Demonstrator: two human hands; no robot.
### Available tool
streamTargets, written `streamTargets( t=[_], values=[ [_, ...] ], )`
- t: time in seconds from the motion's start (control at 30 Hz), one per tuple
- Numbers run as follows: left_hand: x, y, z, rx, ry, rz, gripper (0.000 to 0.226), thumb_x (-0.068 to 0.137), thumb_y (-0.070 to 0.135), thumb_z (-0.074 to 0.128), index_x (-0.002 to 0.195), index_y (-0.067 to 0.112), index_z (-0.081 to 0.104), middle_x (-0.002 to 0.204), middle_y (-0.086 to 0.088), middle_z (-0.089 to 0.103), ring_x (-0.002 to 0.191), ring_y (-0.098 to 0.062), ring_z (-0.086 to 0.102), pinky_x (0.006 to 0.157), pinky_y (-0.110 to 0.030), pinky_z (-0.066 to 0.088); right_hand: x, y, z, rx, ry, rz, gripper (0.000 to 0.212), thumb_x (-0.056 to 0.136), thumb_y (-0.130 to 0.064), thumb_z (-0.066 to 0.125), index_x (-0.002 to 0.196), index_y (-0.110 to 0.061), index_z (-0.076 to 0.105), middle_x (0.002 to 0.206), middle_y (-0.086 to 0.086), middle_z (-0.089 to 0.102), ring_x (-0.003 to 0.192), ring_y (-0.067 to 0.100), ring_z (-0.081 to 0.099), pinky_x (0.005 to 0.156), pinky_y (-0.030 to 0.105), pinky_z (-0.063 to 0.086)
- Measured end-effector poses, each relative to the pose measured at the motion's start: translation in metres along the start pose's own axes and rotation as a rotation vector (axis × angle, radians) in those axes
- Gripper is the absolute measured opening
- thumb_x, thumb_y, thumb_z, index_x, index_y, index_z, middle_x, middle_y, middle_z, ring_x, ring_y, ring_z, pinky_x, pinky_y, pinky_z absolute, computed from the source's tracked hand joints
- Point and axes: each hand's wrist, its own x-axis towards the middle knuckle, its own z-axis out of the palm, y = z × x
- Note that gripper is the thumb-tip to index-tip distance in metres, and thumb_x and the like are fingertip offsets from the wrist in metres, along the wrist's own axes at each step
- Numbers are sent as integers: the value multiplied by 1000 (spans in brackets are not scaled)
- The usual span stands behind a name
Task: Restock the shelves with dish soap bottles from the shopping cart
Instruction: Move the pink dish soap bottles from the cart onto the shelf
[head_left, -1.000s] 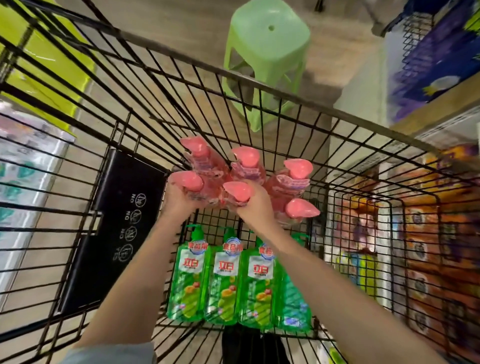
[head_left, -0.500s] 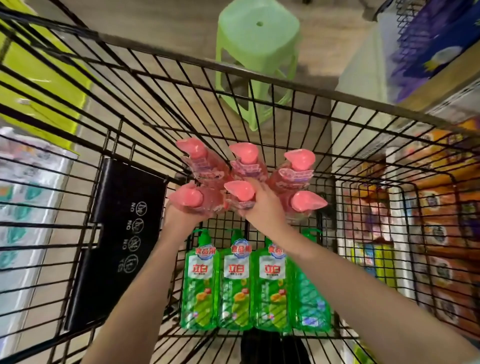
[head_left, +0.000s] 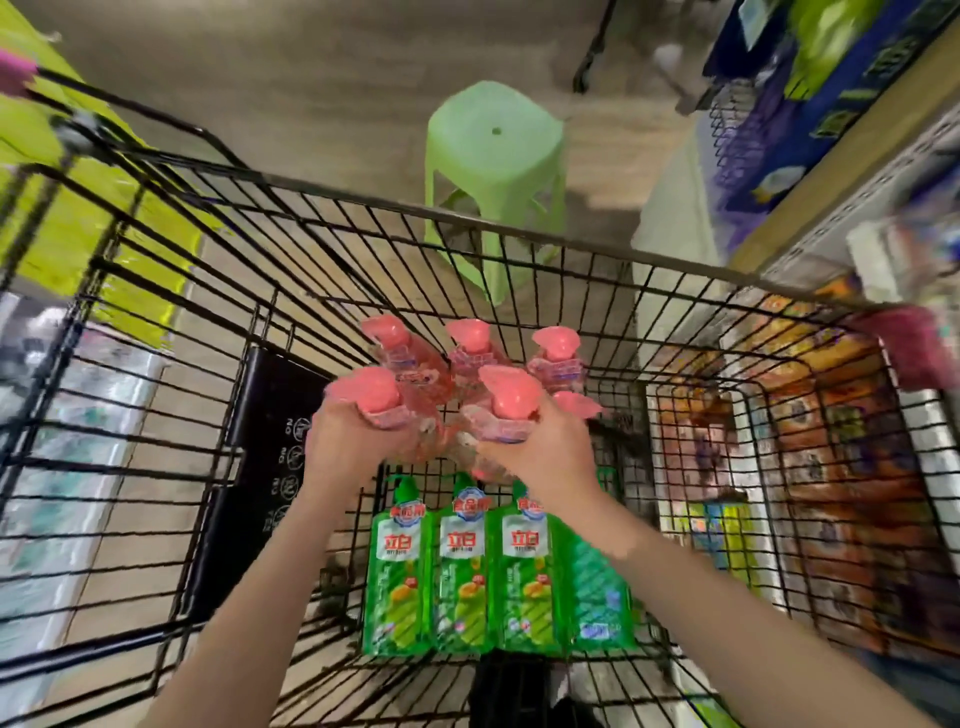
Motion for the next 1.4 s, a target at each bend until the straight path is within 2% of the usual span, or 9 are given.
streamTargets(
  t=[0.27,0.4,0.47,0.63,0.7,0.97,1.13,1.2,1.4],
  values=[
    [-84,65,-40,-162,38,321,46,49,22,93,77,45,65,72,19,68,77,-4,65,73,-27,55,-66,-35,-90,156,182,11,49,55,-32,90,91,-35,56,72,-20,62,69,2,60,58,6,40],
    [-139,109,-47,-73,63,530,63,52,16,92,72,64,57,73,19,64,75,3,62,67,-18,51,-112,-46,-139,277,289,8,45,54,-25,90,87,-33,60,76,-11,69,71,5,64,67,20,49],
    [-172,131,-49,-52,39,627,53,50,29,92,75,62,58,75,18,64,75,-6,63,70,-31,53,-138,-49,-162,304,357,-11,44,53,-27,90,87,-32,62,78,-10,71,74,8,67,68,27,51],
    [-238,178,-47,87,-3,816,40,45,47,87,74,32,65,72,15,62,73,-14,64,63,-22,43,-208,-53,-224,305,516,-82,49,54,-13,90,82,-39,58,68,-33,65,66,-12,62,63,7,46],
    [-268,198,-46,97,8,918,40,45,38,90,74,30,62,68,20,58,68,-5,59,63,-7,37,-235,-53,-246,315,581,-98,49,53,-14,89,85,-38,61,74,-25,69,70,-7,65,69,15,51],
    [-348,257,-28,-112,-250,1129,51,49,14,92,94,9,68,80,12,67,72,16,60,65,1,39,-338,-68,-323,108,832,-214,56,55,-14,89,91,-43,57,77,-26,65,72,-12,62,63,5,43],
    [-387,285,-18,-213,-311,1291,51,38,31,91,77,35,58,68,28,59,66,28,51,64,2,38,-393,-73,-349,29,923,-268,60,59,9,83,94,-32,56,73,-31,65,72,-18,60,64,1,41],
    [-402,293,-18,-207,-330,1359,58,31,53,87,77,39,56,73,29,58,68,28,51,65,2,38,-413,-79,-353,-70,1004,-269,60,56,-5,87,100,-30,56,78,-29,63,77,-23,55,67,-2,38],
    [-436,315,-12,-199,-440,1547,55,35,42,84,83,33,59,76,29,57,70,26,52,62,5,35,-468,-94,-356,-151,1177,-235,66,54,-30,91,109,-36,56,93,-23,63,81,-20,57,67,-3,38]
  ],
)
